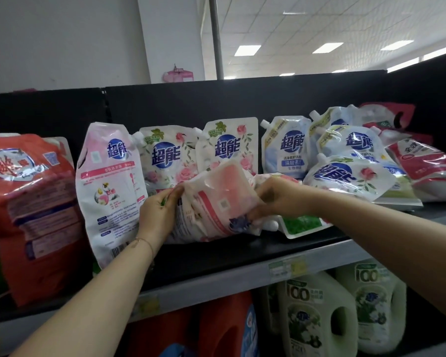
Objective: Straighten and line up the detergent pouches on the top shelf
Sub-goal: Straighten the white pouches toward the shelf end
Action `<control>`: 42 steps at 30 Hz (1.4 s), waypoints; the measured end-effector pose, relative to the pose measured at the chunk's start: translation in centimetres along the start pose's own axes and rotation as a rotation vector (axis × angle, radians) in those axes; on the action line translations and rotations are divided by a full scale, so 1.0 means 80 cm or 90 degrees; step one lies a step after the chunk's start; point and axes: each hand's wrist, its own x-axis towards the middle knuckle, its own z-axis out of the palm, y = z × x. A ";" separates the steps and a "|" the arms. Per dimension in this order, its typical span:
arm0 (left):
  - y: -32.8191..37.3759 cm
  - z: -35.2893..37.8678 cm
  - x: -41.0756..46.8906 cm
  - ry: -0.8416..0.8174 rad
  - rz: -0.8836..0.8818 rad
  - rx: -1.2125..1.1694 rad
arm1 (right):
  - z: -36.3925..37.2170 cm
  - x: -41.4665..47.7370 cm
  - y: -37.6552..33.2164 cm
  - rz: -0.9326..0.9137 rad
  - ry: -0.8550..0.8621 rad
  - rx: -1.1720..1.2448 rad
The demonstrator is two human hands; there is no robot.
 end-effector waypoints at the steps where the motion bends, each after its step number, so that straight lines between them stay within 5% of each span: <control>1: 0.002 0.000 -0.001 0.009 0.000 0.003 | 0.001 0.004 -0.005 0.003 0.043 -0.021; 12: 0.031 -0.041 -0.036 0.063 -0.018 0.018 | -0.021 0.100 -0.096 0.013 0.397 -0.027; 17: 0.034 -0.057 -0.064 0.178 -0.008 0.077 | 0.012 0.140 -0.179 -0.100 0.372 -0.085; 21: 0.028 -0.075 -0.069 0.282 -0.022 0.102 | 0.030 0.161 -0.200 -0.074 0.324 -0.010; 29: 0.032 -0.078 -0.072 0.373 0.090 0.211 | 0.034 0.132 -0.138 -0.031 0.380 -0.006; 34: 0.058 -0.076 -0.083 0.479 0.253 0.277 | 0.035 0.093 -0.084 0.035 0.237 -0.096; 38: 0.067 -0.044 -0.097 0.297 0.476 0.328 | 0.056 0.066 -0.069 0.070 0.043 -0.379; 42: 0.055 -0.004 -0.101 0.021 0.410 0.316 | 0.086 0.051 -0.059 0.087 0.027 -0.664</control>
